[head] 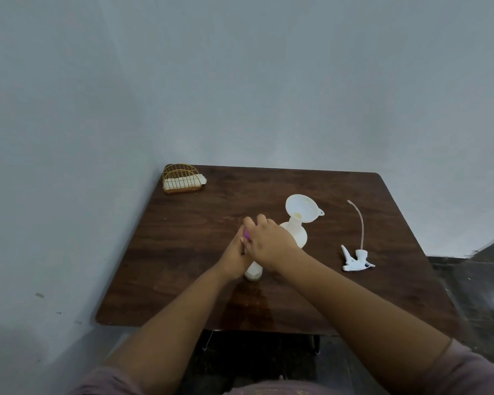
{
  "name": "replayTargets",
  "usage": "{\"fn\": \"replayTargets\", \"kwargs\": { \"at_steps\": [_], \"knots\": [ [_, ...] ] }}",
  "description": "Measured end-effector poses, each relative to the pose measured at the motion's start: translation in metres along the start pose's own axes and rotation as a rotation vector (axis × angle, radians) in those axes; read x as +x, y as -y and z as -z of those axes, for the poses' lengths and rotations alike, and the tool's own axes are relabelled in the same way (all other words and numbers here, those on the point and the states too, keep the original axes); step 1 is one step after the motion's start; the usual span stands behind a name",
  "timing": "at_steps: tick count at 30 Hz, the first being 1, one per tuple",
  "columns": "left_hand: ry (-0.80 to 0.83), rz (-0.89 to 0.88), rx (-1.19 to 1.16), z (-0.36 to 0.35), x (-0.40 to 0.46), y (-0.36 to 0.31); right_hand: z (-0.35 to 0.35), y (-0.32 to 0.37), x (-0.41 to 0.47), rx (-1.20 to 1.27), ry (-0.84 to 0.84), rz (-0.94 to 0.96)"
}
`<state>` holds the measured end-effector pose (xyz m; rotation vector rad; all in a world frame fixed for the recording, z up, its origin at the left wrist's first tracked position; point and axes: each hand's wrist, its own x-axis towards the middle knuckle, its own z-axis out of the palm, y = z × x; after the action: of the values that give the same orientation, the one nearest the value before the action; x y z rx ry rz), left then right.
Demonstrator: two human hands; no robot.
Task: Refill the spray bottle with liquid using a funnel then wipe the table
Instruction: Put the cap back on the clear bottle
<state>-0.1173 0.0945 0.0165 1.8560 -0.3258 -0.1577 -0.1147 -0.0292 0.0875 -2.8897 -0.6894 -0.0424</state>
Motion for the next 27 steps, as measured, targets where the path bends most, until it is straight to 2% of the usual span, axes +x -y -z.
{"fn": "replayTargets", "kwargs": {
  "at_steps": [4,9,15,18,21,25,27],
  "knots": [
    [0.017,0.007,-0.052,0.001,0.000,0.005,-0.004,0.006,-0.003,-0.056,-0.022,-0.001],
    [0.019,0.039,-0.020,-0.001,-0.001,0.006,-0.003,-0.005,-0.007,-0.017,0.056,0.072],
    [-0.017,-0.001,0.013,-0.002,-0.002,0.005,0.014,0.015,0.002,-0.098,0.162,-0.152],
    [-0.014,0.006,0.004,-0.002,-0.004,0.004,0.016,0.021,0.002,-0.172,0.222,-0.170],
    [-0.001,-0.057,0.042,-0.001,-0.005,0.005,0.022,0.015,-0.001,-0.118,0.183,-0.280],
    [-0.017,-0.057,-0.005,0.003,-0.003,-0.002,0.031,0.013,-0.012,-0.084,0.313,-0.293],
    [-0.001,-0.056,0.024,0.004,-0.001,-0.004,0.033,0.012,-0.008,-0.107,0.238,-0.305]
  ]
}}
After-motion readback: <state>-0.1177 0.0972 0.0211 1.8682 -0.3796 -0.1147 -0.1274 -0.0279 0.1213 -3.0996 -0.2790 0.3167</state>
